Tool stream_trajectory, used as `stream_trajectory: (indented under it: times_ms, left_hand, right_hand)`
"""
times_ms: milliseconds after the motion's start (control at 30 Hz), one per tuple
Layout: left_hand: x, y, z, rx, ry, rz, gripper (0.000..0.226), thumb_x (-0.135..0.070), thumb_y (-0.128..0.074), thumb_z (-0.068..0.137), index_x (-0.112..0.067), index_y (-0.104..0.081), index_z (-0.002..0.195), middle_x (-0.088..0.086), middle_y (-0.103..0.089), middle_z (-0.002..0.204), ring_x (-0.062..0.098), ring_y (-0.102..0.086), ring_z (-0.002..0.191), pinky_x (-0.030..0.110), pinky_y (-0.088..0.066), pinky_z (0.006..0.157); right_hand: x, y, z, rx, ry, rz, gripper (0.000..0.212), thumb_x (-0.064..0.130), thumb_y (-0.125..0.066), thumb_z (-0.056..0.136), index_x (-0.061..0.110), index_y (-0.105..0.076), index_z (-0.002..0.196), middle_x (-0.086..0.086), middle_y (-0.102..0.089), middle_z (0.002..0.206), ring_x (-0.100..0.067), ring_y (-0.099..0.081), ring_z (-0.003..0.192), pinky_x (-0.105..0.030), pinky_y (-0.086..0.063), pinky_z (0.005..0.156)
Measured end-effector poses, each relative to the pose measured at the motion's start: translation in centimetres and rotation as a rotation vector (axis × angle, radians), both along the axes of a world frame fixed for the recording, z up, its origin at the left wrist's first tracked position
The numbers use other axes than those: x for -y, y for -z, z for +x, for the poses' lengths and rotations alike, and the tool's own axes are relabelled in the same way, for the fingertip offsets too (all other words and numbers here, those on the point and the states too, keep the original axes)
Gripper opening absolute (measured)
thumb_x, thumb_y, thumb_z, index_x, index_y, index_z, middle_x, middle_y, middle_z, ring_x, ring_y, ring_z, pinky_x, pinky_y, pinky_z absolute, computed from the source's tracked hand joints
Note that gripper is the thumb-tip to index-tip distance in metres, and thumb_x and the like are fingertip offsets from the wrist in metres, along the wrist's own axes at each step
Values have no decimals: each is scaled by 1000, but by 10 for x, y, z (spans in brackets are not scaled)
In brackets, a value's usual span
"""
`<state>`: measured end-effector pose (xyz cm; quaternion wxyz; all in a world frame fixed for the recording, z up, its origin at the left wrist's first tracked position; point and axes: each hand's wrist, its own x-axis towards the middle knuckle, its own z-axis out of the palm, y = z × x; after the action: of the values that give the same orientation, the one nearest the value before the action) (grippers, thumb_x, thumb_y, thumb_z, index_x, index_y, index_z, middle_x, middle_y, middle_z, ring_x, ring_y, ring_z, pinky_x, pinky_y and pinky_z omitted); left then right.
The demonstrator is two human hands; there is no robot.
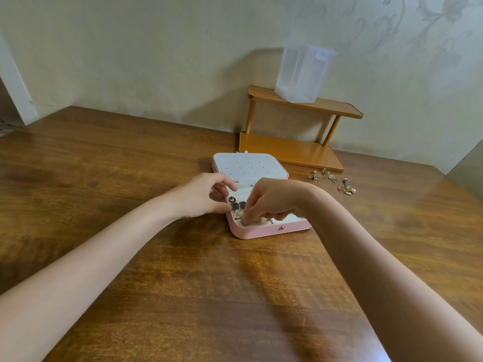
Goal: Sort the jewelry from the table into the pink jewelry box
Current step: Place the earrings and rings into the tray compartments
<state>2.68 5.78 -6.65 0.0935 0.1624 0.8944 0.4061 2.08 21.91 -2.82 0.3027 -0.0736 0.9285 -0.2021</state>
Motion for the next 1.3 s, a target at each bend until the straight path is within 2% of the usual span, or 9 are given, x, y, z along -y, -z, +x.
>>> stream_trajectory:
  times_ms: [100, 200, 267, 467, 567, 767, 933, 1167, 1300]
  left_hand:
    - [0, 0, -1, 3, 6, -23, 33, -18, -70, 82, -27, -55, 110, -1, -58, 109, 12, -57, 102, 16, -43, 81]
    - [-1, 0, -2, 12, 6, -29, 33, -19, -70, 82, -26, -56, 111, -1, -58, 109, 13, -57, 102, 21, -44, 85]
    - [-1, 0, -3, 14, 7, -31, 32, -19, -70, 82, -28, -55, 108, -1, -58, 109, 13, -57, 101, 20, -44, 83]
    - [-1, -2, -5, 26, 14, -62, 32, -20, -70, 81, -29, -56, 108, -1, -57, 109, 13, -57, 101, 14, -43, 76]
    - [-2, -4, -5, 16, 9, -86, 33, -20, -71, 81, -28, -56, 109, -1, -58, 109, 13, -57, 101, 19, -44, 81]
    - [-4, -8, -3, -54, 0, -123, 33, -18, -70, 81, -26, -57, 110, -4, -58, 104, 11, -57, 98, 18, -47, 77]
    - [-9, -15, -4, -98, 0, -81, 25, -14, -68, 83, -25, -60, 104, -7, -60, 97, 9, -59, 96, 29, -50, 89]
    - [-41, -18, -9, -98, 91, -46, 20, -12, -64, 85, -25, -61, 100, -13, -59, 89, 3, -59, 84, 16, -49, 77]
    - [-64, -18, -10, -114, 163, -46, 20, -10, -62, 85, -23, -62, 100, -11, -60, 90, 0, -58, 80, 6, -45, 69]
  right_hand:
    - [1, 1, 1, -34, -13, 26, 32, 21, -66, 85, 4, -66, 112, -7, -58, 92, -10, -39, 59, -17, -32, 47]
    - [1, 2, 2, -56, -16, 37, 31, 22, -66, 85, 5, -66, 111, -3, -57, 84, -10, -40, 58, -16, -33, 46]
    - [3, 3, 3, -68, -30, 47, 31, 22, -66, 85, 5, -65, 111, -1, -55, 78, -10, -42, 59, -16, -34, 46]
    - [7, 4, 2, -114, -99, 80, 32, 23, -67, 83, 5, -64, 109, -3, -58, 85, -14, -51, 73, -19, -43, 56]
    - [8, 4, 3, -157, -107, 84, 29, 20, -70, 81, 4, -65, 105, 3, -53, 73, -11, -48, 67, -18, -40, 53]
    - [0, -3, 4, -127, -66, 36, 29, 21, -69, 82, 6, -67, 107, 4, -55, 73, -8, -46, 61, -14, -38, 45]
    - [-27, -22, -2, -232, 82, -46, 19, 17, -66, 84, 4, -70, 98, 3, -54, 63, -7, -35, 47, -14, -31, 38]
    - [-78, -24, -7, -297, 232, 88, 14, 13, -62, 87, 2, -68, 92, -2, -63, 67, -9, -48, 49, -18, -40, 45]
    - [-109, -16, -4, -340, 307, 188, 10, 8, -66, 84, 0, -64, 89, -11, -68, 74, -14, -61, 56, -25, -55, 56]
